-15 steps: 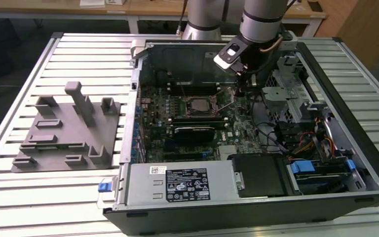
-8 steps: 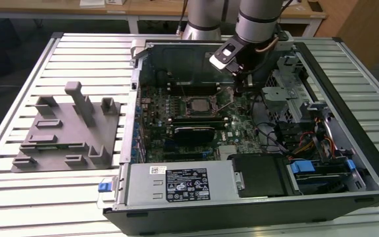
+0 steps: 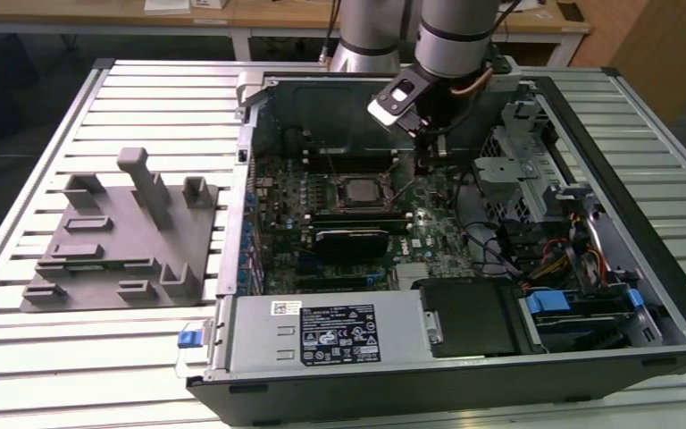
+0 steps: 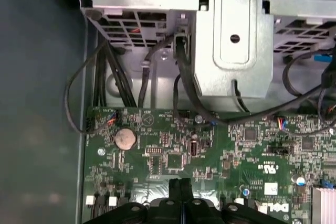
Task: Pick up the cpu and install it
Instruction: 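Close the cpu cover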
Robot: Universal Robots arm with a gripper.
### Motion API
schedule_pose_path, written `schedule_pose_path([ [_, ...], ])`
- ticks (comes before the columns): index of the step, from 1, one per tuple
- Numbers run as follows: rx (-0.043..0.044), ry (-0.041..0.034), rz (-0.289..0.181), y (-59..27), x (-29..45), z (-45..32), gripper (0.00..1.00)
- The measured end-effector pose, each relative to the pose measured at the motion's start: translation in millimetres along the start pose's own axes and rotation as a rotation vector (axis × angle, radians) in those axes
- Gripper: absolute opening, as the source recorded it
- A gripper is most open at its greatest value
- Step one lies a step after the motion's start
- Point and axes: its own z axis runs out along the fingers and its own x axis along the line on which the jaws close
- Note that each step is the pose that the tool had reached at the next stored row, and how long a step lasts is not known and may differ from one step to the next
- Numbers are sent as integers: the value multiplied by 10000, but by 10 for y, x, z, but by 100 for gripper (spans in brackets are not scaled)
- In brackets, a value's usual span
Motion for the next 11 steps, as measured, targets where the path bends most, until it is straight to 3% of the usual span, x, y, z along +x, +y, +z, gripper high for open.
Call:
schedule_pose_path([
  [6, -2, 65, 3, -97, 2, -3, 11],
  [11, -7, 168, 5, -212, 4, -6, 11],
])
